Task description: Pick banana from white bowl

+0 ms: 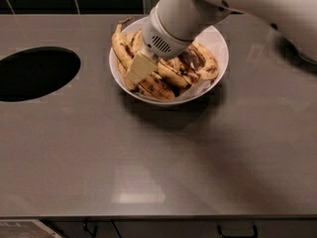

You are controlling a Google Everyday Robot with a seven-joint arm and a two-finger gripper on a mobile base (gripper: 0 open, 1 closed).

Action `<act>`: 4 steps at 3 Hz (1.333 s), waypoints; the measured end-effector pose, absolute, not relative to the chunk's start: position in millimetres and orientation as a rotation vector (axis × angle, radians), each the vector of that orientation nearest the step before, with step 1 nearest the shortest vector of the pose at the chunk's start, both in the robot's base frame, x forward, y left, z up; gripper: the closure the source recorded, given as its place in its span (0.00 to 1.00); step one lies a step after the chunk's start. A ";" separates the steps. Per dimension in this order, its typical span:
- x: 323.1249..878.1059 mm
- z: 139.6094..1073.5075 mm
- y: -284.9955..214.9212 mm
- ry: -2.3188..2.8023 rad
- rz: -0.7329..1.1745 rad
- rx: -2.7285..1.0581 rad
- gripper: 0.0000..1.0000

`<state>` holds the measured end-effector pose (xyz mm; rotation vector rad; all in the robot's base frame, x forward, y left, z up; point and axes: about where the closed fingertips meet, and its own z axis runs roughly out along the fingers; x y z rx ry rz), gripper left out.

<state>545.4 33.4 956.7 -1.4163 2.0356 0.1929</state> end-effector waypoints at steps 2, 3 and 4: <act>528.7 1003.4 25.6 1.924 0.143 -1.456 1.00; 514.8 1030.5 19.5 1.840 0.208 -1.490 1.00; 513.9 1031.4 20.2 1.838 0.210 -1.492 1.00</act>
Offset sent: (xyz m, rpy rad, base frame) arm -0.0225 -0.0139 0.0674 -0.0144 -0.1362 0.0753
